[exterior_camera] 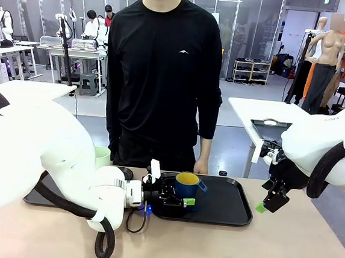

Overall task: Sort and store the cups by type.
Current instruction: Pick up the Handle plastic cup and place it into the empty Flat Tray.

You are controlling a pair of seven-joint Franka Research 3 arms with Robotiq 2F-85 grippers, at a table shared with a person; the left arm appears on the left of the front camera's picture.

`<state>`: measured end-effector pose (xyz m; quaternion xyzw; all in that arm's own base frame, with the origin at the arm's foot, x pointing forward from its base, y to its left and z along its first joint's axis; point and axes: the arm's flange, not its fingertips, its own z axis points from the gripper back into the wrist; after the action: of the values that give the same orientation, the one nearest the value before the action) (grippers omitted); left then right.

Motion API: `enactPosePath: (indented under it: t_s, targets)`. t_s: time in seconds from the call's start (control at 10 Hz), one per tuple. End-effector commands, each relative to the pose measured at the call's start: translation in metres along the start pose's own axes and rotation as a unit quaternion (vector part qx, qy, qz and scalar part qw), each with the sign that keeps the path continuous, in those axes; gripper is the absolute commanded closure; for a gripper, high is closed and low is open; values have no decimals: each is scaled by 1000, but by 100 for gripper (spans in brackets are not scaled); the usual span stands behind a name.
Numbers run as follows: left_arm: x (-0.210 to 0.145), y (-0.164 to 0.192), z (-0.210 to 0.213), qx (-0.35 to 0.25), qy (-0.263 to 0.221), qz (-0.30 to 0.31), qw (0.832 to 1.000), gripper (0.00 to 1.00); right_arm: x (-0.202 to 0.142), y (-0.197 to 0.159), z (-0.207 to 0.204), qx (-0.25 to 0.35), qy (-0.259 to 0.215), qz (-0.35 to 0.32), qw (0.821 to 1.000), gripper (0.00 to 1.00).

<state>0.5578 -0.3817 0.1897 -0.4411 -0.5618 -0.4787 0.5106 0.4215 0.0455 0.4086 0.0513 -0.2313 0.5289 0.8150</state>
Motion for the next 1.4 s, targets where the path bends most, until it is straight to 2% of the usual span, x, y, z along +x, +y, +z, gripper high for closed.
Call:
enactPosePath:
  t_s: [0.0,0.6,1.0,1.3]
  targets:
    - [-9,-15,21,25,7,-13,1000,0,1,0,0,-5,0,-2,1000,0]
    - [1,-26,42,70,49,-28,996,0,1,0,0,-5,0,-2,1000,0]
    - [17,-41,47,73,38,-21,996,0,1,0,0,-5,0,-2,1000,0]
    - [25,-50,57,98,67,-10,993,0,1,0,0,-5,0,-2,1000,0]
